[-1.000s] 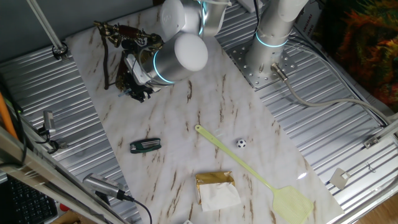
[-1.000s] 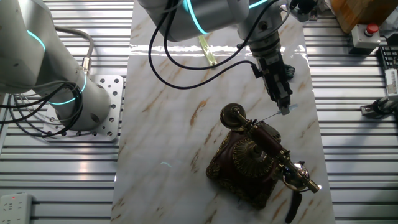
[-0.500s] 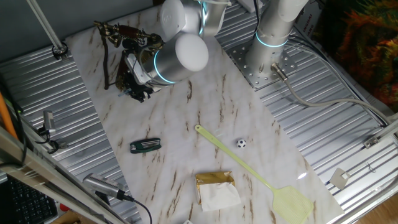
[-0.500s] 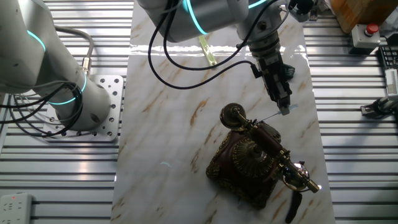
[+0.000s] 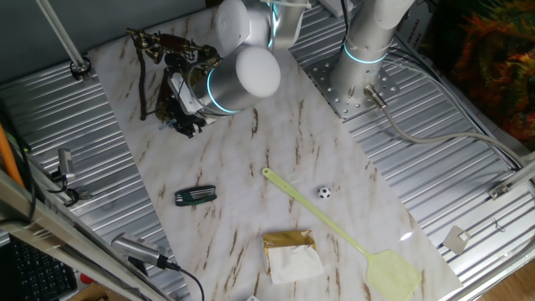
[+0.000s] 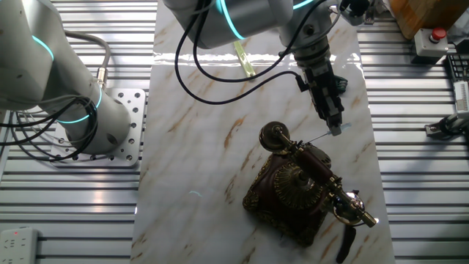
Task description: Dial a number on an old rotary phone
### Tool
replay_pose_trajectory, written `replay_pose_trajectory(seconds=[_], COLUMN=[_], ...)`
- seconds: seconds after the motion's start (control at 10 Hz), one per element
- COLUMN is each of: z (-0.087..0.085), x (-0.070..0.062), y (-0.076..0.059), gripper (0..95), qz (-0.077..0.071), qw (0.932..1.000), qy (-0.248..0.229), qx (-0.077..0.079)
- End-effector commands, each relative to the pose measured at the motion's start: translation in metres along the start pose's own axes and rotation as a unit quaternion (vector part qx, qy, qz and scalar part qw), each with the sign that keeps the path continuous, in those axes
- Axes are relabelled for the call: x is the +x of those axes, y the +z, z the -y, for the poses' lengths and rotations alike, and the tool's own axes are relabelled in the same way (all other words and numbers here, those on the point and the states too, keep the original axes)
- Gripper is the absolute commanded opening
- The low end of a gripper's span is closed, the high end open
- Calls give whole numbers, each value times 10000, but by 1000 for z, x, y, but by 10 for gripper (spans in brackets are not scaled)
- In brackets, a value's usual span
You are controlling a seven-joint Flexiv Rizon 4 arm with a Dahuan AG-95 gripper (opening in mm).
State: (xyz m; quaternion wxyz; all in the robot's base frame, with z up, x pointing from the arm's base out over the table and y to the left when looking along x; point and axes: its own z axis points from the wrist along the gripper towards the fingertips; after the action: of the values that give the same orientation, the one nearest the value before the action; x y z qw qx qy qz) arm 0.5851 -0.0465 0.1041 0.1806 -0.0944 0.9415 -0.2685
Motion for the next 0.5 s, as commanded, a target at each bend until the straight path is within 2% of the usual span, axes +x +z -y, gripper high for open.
replay_pose_trajectory(seconds=[0.1, 0.5], z=[0, 0], x=[0, 0], y=[0, 0], gripper=[0, 0], qz=[-17, -24], qw=[10000, 10000], qy=[-18, -29], qx=[-8, -10])
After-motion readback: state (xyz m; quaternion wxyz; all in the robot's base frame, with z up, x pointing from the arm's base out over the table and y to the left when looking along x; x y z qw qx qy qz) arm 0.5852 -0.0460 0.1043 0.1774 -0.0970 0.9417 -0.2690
